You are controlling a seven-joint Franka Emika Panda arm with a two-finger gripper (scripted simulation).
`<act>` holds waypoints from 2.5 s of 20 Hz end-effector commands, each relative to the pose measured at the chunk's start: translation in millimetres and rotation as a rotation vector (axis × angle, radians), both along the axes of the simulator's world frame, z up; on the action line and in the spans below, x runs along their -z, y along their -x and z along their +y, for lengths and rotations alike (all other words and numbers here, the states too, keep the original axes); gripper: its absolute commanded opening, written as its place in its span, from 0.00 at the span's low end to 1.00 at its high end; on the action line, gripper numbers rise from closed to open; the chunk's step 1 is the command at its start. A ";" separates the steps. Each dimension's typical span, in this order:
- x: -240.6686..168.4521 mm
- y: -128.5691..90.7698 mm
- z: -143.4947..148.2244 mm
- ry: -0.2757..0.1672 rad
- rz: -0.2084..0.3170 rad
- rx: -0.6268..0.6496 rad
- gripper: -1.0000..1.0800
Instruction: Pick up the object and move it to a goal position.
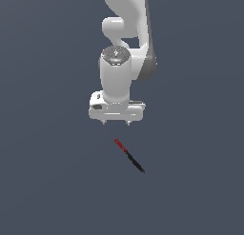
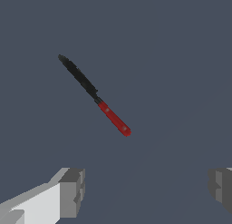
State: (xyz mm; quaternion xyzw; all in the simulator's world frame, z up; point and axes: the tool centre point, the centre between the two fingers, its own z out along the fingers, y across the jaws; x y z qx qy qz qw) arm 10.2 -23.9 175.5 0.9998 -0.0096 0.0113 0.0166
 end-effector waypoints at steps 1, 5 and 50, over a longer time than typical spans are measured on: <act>0.0 0.0 0.0 0.000 0.000 0.000 0.96; -1.9 -2.6 7.3 0.004 -0.005 -0.024 0.96; 113.5 -75.9 54.2 -0.022 0.033 -0.686 0.96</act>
